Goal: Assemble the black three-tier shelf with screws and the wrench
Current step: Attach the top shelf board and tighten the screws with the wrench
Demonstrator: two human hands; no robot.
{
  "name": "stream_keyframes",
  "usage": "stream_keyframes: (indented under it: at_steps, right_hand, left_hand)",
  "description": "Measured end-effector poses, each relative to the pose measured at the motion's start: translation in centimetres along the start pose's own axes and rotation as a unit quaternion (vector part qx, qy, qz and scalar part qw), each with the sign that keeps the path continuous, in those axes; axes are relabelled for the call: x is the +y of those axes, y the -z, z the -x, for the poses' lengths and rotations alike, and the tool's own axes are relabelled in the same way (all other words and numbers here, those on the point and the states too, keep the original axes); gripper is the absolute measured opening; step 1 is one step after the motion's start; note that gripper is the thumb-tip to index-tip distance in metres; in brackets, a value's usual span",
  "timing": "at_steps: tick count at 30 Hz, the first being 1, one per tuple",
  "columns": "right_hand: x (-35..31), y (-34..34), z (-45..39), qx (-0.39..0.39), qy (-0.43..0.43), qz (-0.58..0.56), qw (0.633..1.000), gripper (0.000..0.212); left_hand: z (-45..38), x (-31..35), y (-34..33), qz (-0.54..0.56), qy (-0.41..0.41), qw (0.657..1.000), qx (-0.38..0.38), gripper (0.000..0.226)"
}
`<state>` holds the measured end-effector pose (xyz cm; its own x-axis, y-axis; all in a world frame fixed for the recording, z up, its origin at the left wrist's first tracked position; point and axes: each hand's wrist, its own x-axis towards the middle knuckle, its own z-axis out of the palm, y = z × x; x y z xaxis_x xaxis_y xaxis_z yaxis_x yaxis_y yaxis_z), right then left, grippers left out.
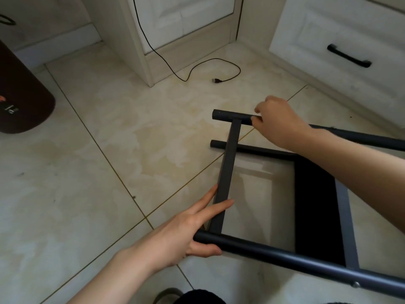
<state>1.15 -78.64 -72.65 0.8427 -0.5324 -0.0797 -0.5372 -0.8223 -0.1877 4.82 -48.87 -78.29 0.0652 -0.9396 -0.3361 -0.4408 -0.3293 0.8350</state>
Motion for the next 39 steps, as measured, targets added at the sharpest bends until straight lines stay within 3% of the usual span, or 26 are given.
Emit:
stream_keyframes:
  at_steps: [4, 9, 14, 30, 32, 36, 39]
  right_hand:
    - [1.3, -0.4, -1.7, -0.078, 0.094, 0.102, 0.987, 0.04]
    - [1.5, -0.5, -3.9, -0.109, 0.154, 0.143, 0.972, 0.046]
    - [2.4, -0.6, -5.1, -0.131, 0.158, 0.161, 0.965, 0.06]
    - [1.8, -1.4, -2.8, -0.035, 0.053, 0.193, 0.979, 0.07]
    - [1.0, -1.6, -1.8, -0.009, 0.03, 0.151, 0.988, 0.058]
    - [-0.6, -2.8, 3.3, 0.064, 0.027, -0.046, 0.996, 0.035]
    - [-1.6, -4.2, 8.4, -0.017, -0.018, -0.17, 0.985, 0.038]
  left_hand:
    - [-0.2, -0.1, 0.1, 0.007, 0.002, 1.0, 0.001, 0.093]
    - [-0.4, -0.3, 0.0, 0.017, 0.004, 1.0, -0.004, 0.094]
    - [-0.2, -0.3, -0.1, 0.025, 0.009, 1.0, -0.006, 0.094]
    - [0.0, 0.2, -0.2, 0.002, 0.007, 1.0, 0.004, 0.098]
    - [-0.1, 0.1, -0.2, -0.004, 0.006, 1.0, 0.002, 0.098]
    - [-0.1, 0.1, -0.2, -0.022, 0.006, 1.0, 0.003, 0.097]
    - [-0.1, 0.1, -0.2, -0.042, -0.003, 0.999, 0.01, 0.097]
